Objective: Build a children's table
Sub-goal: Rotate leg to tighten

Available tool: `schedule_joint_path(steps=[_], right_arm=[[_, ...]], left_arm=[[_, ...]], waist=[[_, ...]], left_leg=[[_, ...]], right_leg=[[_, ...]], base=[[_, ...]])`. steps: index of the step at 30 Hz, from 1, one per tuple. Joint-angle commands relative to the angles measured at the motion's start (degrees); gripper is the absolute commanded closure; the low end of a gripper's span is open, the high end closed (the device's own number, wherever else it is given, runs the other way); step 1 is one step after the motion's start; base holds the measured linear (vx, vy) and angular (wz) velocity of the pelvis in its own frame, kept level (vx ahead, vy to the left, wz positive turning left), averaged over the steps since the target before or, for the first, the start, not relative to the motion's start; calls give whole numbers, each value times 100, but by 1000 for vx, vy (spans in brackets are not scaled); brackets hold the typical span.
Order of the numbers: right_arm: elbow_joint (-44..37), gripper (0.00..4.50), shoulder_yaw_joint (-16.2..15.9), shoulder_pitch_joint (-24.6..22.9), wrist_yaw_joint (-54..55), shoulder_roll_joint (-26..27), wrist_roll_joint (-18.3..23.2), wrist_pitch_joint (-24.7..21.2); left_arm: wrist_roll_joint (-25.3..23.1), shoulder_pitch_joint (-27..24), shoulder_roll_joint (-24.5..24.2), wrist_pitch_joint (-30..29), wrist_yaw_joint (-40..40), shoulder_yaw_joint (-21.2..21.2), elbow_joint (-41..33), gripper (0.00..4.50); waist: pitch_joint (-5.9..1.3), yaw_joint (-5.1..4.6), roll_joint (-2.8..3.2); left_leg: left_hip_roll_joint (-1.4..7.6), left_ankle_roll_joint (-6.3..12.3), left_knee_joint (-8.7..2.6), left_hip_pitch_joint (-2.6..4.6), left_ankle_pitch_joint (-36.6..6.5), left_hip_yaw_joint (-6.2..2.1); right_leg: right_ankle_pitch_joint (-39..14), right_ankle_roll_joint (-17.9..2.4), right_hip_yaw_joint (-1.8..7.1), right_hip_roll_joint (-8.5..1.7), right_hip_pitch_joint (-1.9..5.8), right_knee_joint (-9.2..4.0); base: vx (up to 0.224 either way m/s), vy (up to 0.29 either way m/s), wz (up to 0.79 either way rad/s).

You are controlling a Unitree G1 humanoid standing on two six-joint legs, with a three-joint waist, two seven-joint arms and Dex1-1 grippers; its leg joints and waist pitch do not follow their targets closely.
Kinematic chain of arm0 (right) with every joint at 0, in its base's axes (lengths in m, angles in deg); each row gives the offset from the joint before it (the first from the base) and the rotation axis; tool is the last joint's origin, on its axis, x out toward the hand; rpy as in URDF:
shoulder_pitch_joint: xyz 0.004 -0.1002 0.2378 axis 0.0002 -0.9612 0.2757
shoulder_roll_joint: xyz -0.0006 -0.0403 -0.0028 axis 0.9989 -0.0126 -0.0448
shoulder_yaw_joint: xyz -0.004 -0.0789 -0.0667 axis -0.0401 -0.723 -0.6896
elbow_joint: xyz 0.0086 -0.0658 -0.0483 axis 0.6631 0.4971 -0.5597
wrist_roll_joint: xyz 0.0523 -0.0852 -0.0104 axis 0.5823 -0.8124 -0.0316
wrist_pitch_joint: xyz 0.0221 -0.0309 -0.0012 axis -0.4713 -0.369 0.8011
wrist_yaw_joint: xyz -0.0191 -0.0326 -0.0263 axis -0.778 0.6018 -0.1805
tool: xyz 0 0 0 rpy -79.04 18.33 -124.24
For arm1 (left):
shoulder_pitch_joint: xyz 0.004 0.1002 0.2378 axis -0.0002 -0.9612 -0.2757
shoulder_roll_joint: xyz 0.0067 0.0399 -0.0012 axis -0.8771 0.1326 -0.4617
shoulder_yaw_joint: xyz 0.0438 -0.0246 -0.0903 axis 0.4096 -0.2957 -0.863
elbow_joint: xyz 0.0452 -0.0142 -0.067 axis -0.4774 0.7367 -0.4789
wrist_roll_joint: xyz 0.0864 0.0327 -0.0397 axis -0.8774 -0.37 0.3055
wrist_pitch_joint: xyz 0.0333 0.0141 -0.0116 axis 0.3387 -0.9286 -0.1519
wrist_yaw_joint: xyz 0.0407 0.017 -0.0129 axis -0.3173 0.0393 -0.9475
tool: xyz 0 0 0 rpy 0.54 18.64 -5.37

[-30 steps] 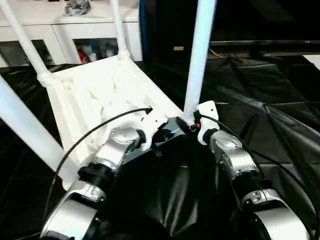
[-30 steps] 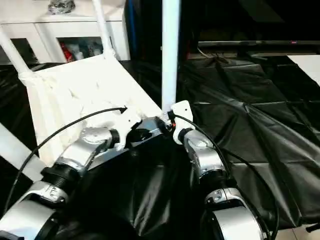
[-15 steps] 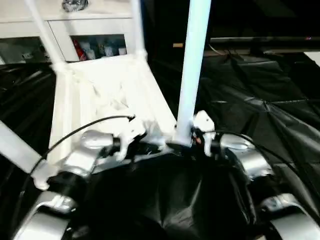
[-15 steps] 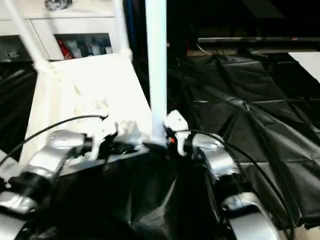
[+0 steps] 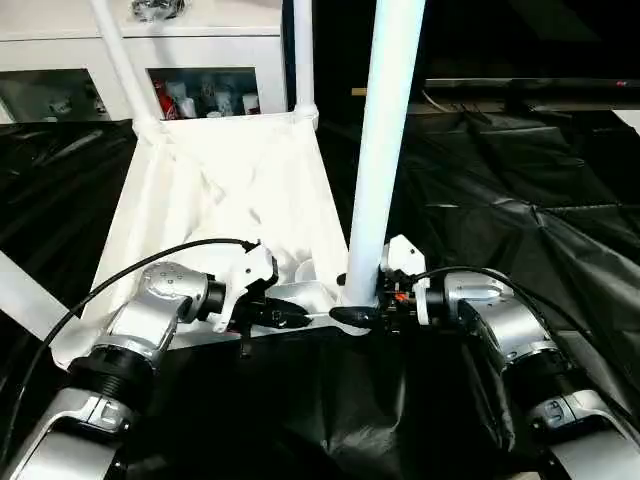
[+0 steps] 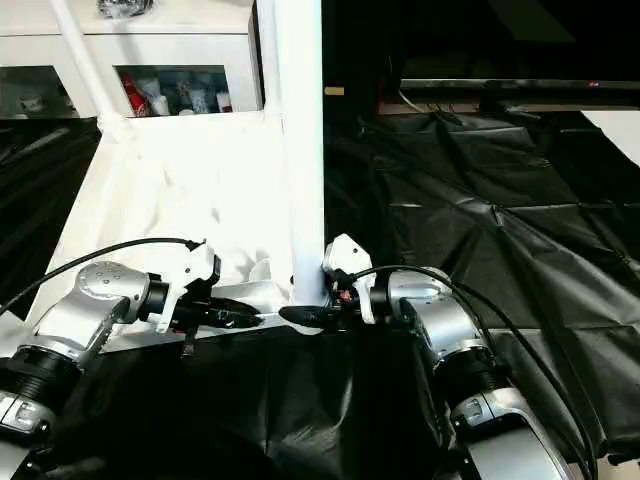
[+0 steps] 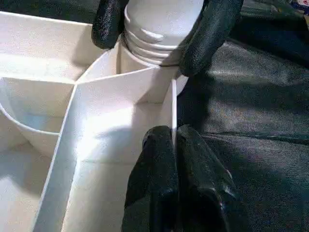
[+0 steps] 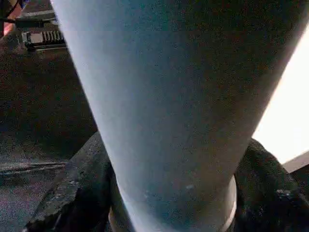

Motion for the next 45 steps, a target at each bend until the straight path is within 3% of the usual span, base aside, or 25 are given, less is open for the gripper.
schedule_joint_path(steps=[1,5,8,10,12,14,18,19,21,25,30,34,41,45], right_arm=[[-100,175,-31,-91,2,10,6,-103],[236,177,211,-19,1053,337,-217,-86],[766,178,567,169,2479,812,-277,-192],[958,178,700,237,3026,1066,-228,-251],[1074,178,732,279,3358,1238,-240,-240],[1263,178,766,362,3857,1500,-317,-198],[1520,178,733,518,4277,1872,-513,35],[1513,122,712,525,4118,1919,-487,101],[1436,108,680,502,3789,1951,-377,122],[1237,71,561,421,3366,1769,-363,111],[1090,71,460,371,2432,1290,-359,355],[829,71,420,286,1677,960,-226,333],[416,71,201,111,484,445,-143,138],[288,109,130,65,75,300,-93,50]], left_arm=[[101,-41,85,-21,89,76,-93,450],[-42,81,390,32,-720,-93,66,450],[-140,214,755,-106,-1527,-239,133,450],[-170,282,951,-211,-1854,-271,129,450],[-261,343,1082,-237,-2125,-254,165,450],[-424,461,1288,-286,-2568,-221,291,450],[-584,653,1648,-201,-3151,-222,555,450],[-600,671,1694,-149,-3149,-195,566,450],[-566,659,1744,-96,-3075,-175,494,450],[-431,508,1585,-141,-2586,-90,202,450],[-336,248,1121,-138,-1654,76,-78,450],[-300,161,815,-12,-1150,109,-119,450],[-53,79,374,-164,-278,87,-283,450],[36,31,185,-289,140,165,-396,450]], waist=[[-400,0,-54],[-381,-24,-61],[-314,-122,-90],[-307,-158,-79],[-312,-167,-83],[-331,-172,-90],[-339,-173,-86],[-339,-171,-103],[-341,-141,-96],[-333,-138,-104],[-367,-127,-91],[-376,-61,-72],[-363,-27,-90],[-359,1,-100]], left_leg=[[593,545,-364,212,-585,-255],[599,457,-385,213,-731,-259],[573,4,-444,238,-1346,-285],[572,-124,-476,218,-1436,-315],[573,-138,-476,261,-1493,-300],[569,-63,-464,243,-1234,-285],[550,-13,-446,253,-1183,-274],[554,21,-443,242,-1184,-272],[562,132,-439,229,-1089,-273],[565,170,-446,224,-1138,-274],[564,367,-398,185,-808,-264],[578,510,-383,194,-708,-244],[602,451,-400,214,-890,-243],[598,382,-406,215,-899,-240]], right_leg=[[528,-1578,270,-633,147,-319],[331,-1584,282,-639,130,-340],[-855,-1515,337,-702,138,-472],[-1209,-1354,333,-694,150,-488],[-1211,-1270,350,-668,105,-512],[-758,-1302,358,-663,114,-482],[-579,-1323,348,-659,115,-482],[-556,-1321,350,-671,124,-485],[-453,-1275,341,-668,136,-477],[-514,-1274,341,-668,137,-480],[31,-1356,313,-653,163,-411],[305,-1414,297,-619,142,-377],[61,-1477,290,-621,111,-376],[-35,-1497,296,-631,111,-375]], base=[[0,0,0],[0,0,0],[0,0,0],[0,0,0],[0,0,0],[0,0,0],[0,0,0],[0,0,0],[0,0,0],[0,0,0],[0,0,0],[0,0,0],[0,0,0],[0,0,0]])
